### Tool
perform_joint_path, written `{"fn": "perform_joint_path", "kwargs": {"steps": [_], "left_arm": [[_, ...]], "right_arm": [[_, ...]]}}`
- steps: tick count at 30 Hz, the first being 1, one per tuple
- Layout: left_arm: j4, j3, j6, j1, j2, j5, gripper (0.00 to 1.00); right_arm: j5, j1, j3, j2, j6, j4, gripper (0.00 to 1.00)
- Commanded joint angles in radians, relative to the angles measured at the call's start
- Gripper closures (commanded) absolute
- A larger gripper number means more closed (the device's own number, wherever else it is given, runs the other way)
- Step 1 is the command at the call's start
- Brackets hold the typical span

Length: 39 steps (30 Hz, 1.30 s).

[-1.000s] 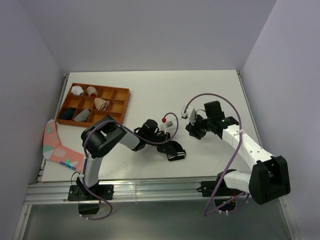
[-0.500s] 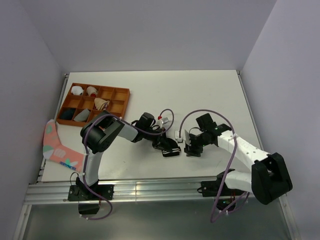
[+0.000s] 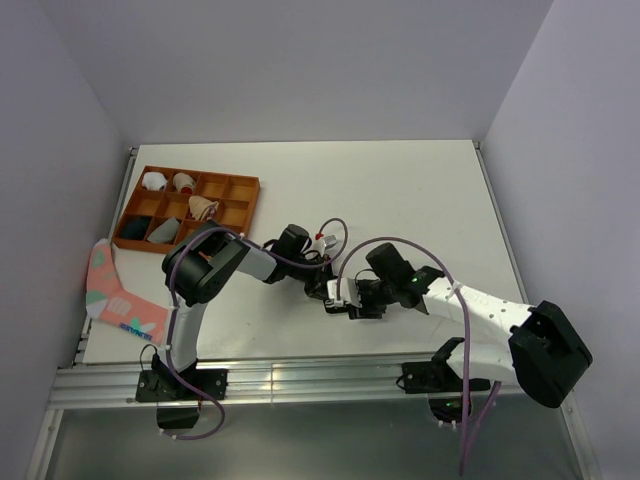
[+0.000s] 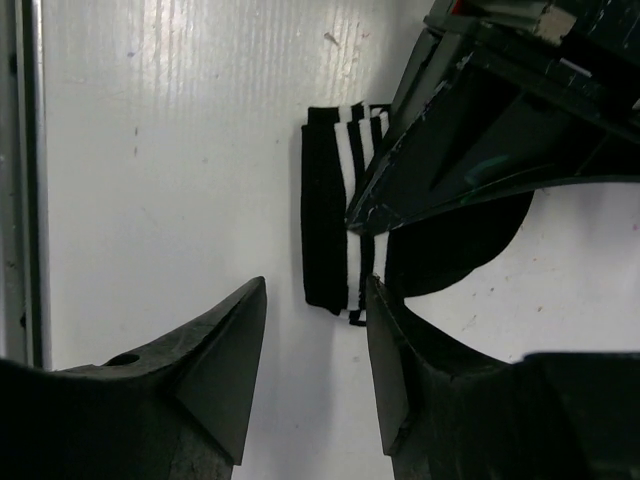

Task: Roll the socks
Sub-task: Roll the sock at the center of the board.

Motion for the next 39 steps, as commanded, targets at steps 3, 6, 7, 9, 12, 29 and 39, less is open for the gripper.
{"fn": "perform_joint_path", "kwargs": {"steps": [3, 6, 7, 9, 12, 29, 39], "left_arm": [[-0.121, -0.02, 0.035, 0.003, 0.058, -0.109, 1.0], [-0.118, -0.019, 0.028, 0.003, 0.062, -0.104, 1.0], [-0.119, -0.016, 0.03, 0.001, 0.064, -0.104, 1.0], [-0.106, -0.019, 0.024, 0.003, 0.064, -0.096, 1.0], [-0.096, -0.019, 0.016, 0.003, 0.058, -0.09, 1.0], [-0.038, -0.047, -0.011, -0.007, 0.036, -0.041, 1.0], [0.097, -0.149, -0.073, 0.024, -0.088, -0.19, 0.93]], "right_arm": [[0.049, 0.034, -0.003, 0.044, 0.017, 0.081, 0.5], [0.051, 0.036, 0.0, 0.072, 0.012, 0.077, 0.5], [0.052, 0.038, 0.0, 0.083, 0.012, 0.077, 0.51], [0.065, 0.042, 0.005, 0.095, 0.014, 0.077, 0.51], [0.075, 0.042, 0.017, 0.119, 0.02, 0.069, 0.52], [0.131, 0.045, 0.129, 0.267, 0.106, 0.034, 0.64], [0.033, 0.039, 0.198, 0.33, 0.152, -0.119, 0.9]]}}
